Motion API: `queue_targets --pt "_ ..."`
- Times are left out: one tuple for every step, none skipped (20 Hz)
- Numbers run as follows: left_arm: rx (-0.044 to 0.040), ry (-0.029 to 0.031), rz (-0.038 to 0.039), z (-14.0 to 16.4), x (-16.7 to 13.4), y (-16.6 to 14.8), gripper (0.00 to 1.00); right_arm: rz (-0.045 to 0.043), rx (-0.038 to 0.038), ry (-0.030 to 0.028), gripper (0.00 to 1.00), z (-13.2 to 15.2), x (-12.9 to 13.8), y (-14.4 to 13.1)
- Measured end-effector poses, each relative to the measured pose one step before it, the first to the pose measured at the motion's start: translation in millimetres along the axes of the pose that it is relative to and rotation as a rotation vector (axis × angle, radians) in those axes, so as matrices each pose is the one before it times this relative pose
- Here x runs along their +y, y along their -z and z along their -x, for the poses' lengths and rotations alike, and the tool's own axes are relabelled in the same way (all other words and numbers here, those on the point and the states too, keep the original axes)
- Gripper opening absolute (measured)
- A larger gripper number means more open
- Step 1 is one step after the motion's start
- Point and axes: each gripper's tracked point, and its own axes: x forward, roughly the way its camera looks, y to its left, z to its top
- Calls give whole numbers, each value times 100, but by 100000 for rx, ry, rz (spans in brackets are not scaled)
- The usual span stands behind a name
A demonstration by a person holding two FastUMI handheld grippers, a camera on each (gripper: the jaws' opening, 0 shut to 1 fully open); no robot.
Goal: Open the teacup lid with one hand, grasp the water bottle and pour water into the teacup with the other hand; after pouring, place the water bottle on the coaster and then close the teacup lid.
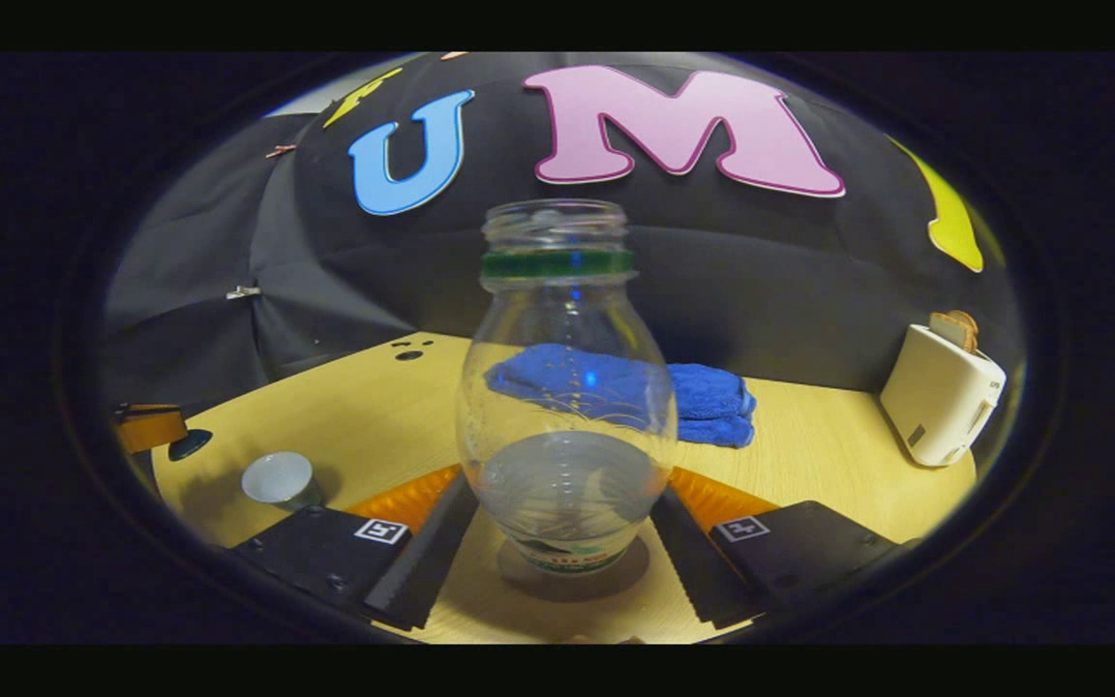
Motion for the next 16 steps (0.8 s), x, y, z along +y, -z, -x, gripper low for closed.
queue_targets --pt "-111 70 43 -133 23 24 28 298 18 453 98 117 -60 -21" --pt "-265 -23 -139 -23 -26 -175 28 170 -287 563 99 237 -62 -64" --pt "-227 9 -197 -75 -2 -15 28 -230 -610 387 99 246 -40 -149" --pt "-204 -24 -116 -51 -51 -166 28 -296 -347 -11 99 274 84 -50" --pt "-113 -54 105 -93 -10 -13 28 193 -277 -258 99 179 105 -94" --pt "-40 160 279 -178 -118 -44 28 405 222 -266 99 336 60 90" --pt "-130 80 104 -4 -124 -68 28 152 150 188 98 269 -79 39" --pt "-422 29 -99 -32 -55 -155 28 -49 336 28 99 384 6 169" --pt "-104 -21 -468 -35 -66 18 24 -157 192 82 98 431 58 173" --pt "-145 -294 -1255 -110 -18 -68 24 287 564 152 99 433 37 293" --pt "-408 153 -1199 -140 -109 -68 24 855 -89 474 99 544 -92 205" --pt "-182 421 -694 -145 -146 -78 24 1369 -217 396 99 677 -105 171" --pt "50 430 -189 -294 -262 28 28 1503 -122 667 96 600 -183 229" --pt "28 595 120 -339 -264 27 28 1215 501 69 99 739 -21 305" --pt "-113 478 251 -317 -286 100 28 1004 812 -431 96 721 23 283" --pt "146 368 328 -366 -331 205 28 1249 405 -421 99 749 -7 269"
